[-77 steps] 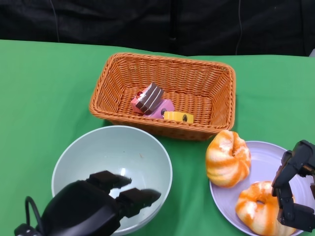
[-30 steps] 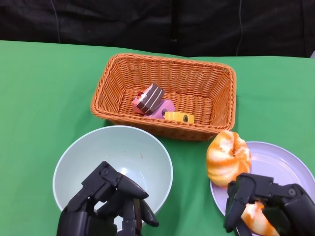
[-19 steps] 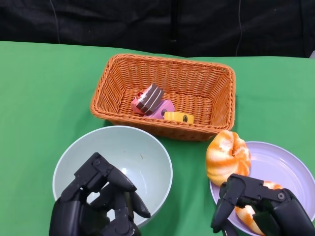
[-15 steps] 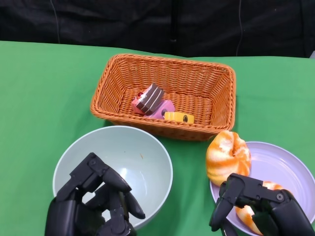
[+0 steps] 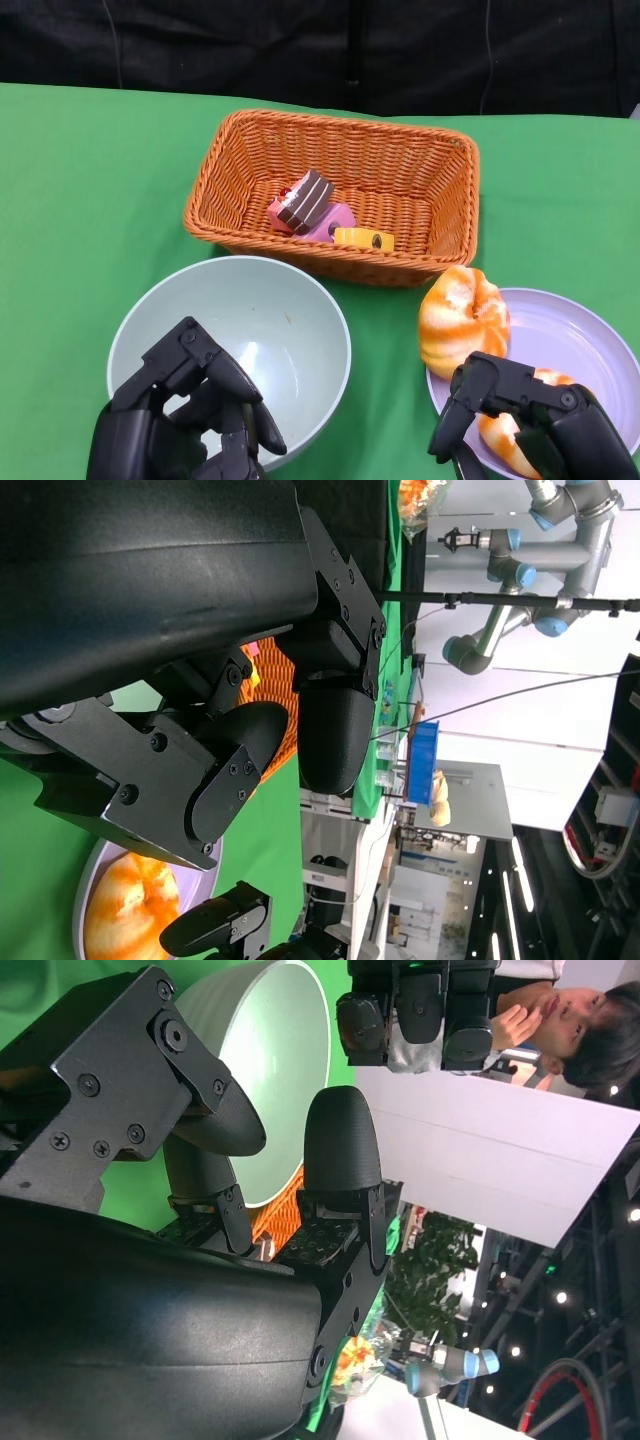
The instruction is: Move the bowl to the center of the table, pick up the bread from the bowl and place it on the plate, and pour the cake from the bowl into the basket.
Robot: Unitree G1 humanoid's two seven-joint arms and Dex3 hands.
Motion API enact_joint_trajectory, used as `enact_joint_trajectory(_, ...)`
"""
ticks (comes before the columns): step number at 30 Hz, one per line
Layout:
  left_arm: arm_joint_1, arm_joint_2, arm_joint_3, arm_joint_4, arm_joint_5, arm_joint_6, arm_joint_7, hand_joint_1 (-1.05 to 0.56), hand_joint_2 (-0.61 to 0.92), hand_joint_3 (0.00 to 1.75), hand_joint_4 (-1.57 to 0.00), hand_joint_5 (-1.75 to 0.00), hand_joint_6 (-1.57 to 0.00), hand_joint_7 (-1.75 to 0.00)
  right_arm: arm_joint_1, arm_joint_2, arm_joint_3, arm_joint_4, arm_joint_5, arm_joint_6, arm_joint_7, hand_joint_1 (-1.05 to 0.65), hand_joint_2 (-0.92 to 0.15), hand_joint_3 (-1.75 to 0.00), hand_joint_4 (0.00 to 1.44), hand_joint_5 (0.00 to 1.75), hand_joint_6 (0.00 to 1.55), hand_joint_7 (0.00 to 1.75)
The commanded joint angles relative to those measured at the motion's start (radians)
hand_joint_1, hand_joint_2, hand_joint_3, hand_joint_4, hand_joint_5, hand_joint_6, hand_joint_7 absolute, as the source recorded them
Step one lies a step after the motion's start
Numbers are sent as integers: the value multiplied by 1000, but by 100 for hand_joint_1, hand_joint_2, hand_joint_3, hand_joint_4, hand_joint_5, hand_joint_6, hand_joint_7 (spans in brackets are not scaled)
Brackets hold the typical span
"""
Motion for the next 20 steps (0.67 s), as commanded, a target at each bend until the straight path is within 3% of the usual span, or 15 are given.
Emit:
enact_joint_trajectory(1,-4,2,13,20,-18,-31,-21,-2,46,146,-91,-175,-71,-171,-24,-10,-13,34,25,-48,8,1,-27,-161,62,174,68,148)
enact_joint_trajectory(8,4,-1,10,35,-7,-66,-26,-1,47,143,-90,-175,-71,-171,-28,-11,-18,46,41,-63,15,2,-23,-170,66,174,70,146)
enact_joint_trajectory(20,11,4,19,53,2,-103,-37,1,43,150,-90,-175,-73,-170,-26,-5,-8,61,25,-101,12,-1,-22,-167,66,174,70,146)
